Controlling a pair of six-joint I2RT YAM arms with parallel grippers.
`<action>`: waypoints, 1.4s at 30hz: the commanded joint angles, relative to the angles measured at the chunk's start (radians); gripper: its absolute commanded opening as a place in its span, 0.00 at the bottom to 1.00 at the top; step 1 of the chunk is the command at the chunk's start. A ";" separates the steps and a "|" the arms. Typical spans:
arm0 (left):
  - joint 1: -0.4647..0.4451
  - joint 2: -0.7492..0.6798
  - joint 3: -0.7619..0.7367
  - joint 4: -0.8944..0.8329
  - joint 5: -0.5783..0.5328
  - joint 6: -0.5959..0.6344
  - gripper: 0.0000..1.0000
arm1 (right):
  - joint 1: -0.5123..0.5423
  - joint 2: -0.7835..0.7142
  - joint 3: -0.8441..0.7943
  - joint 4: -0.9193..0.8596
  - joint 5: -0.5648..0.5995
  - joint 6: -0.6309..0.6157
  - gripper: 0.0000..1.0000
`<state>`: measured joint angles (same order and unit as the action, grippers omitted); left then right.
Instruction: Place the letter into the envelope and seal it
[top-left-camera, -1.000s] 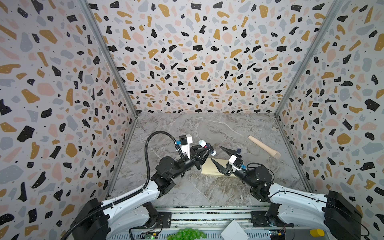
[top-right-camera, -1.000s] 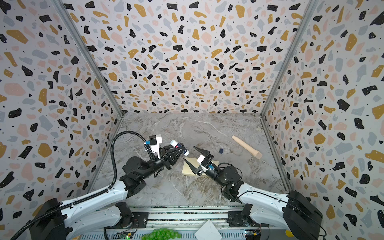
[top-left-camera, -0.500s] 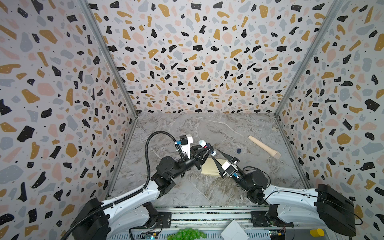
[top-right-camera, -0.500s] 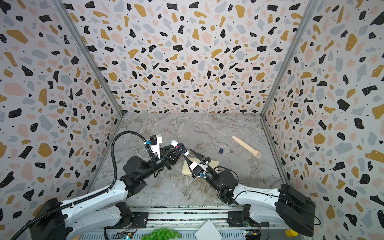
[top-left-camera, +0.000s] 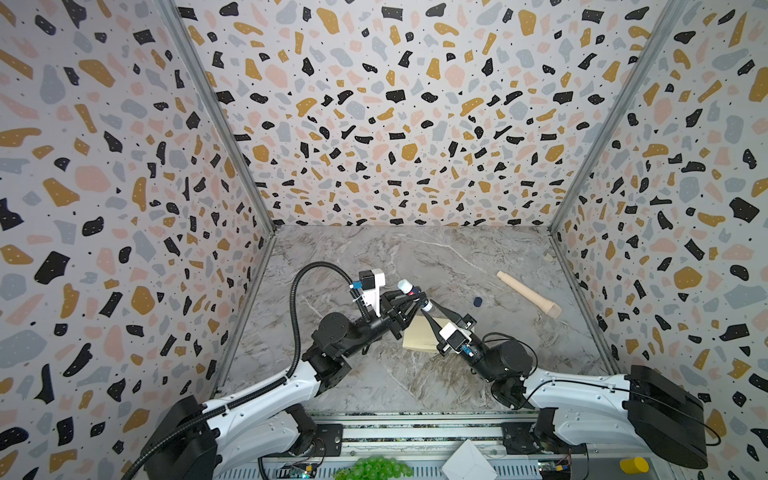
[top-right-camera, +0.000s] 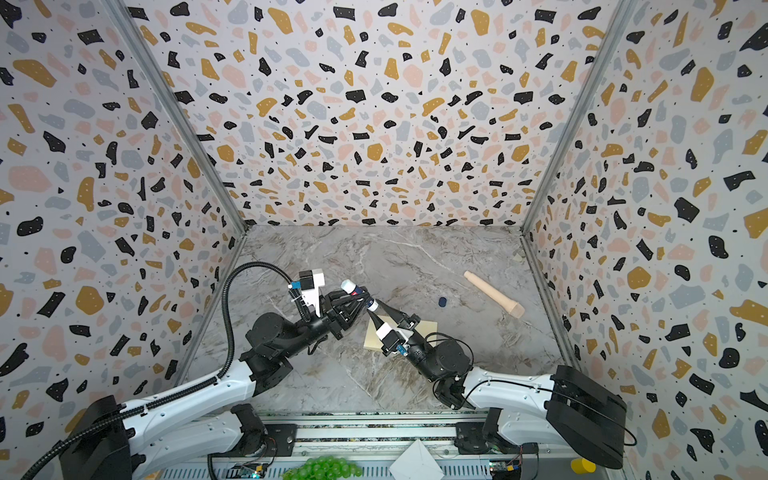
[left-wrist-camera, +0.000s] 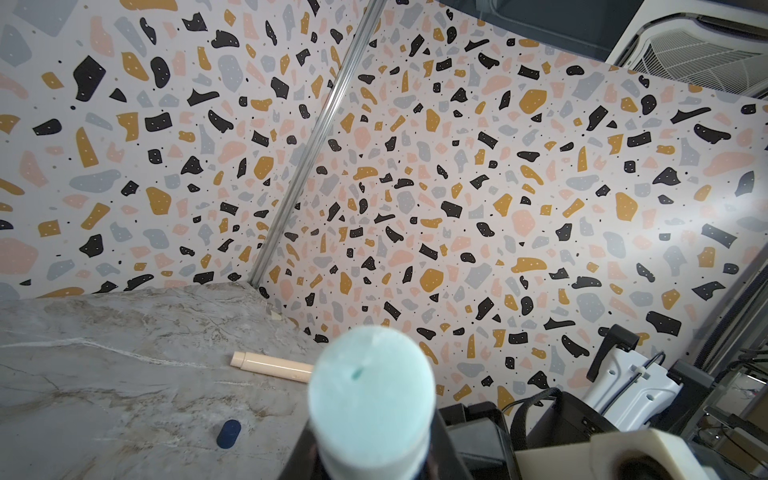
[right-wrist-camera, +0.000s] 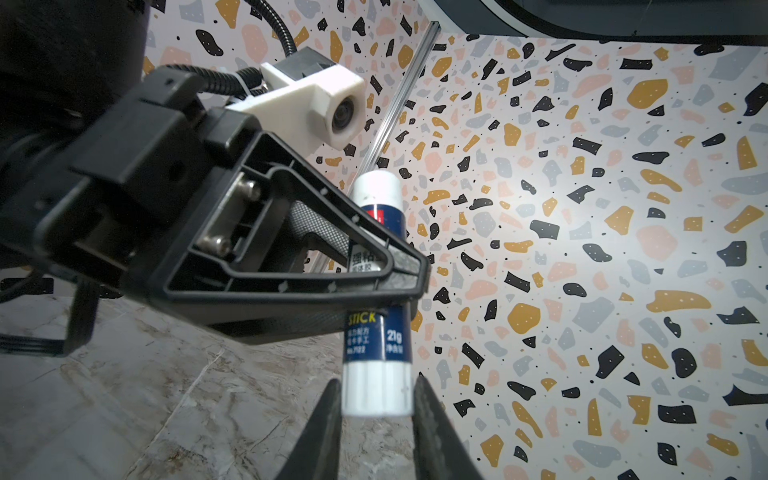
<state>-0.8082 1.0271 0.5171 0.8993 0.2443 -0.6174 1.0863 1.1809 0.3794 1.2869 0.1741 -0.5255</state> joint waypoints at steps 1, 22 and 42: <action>0.002 -0.005 0.012 0.067 -0.002 -0.001 0.00 | 0.007 -0.002 0.042 0.034 0.007 0.011 0.22; 0.001 -0.009 0.003 0.103 0.051 0.022 0.00 | -0.521 0.114 0.230 0.153 -1.146 1.468 0.07; 0.002 -0.017 0.013 0.067 0.022 0.031 0.00 | -0.310 -0.109 0.082 -0.217 -0.523 0.625 0.72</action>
<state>-0.8070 1.0229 0.5179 0.9348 0.2615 -0.6117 0.6937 1.1454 0.5186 1.1709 -0.6575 0.5098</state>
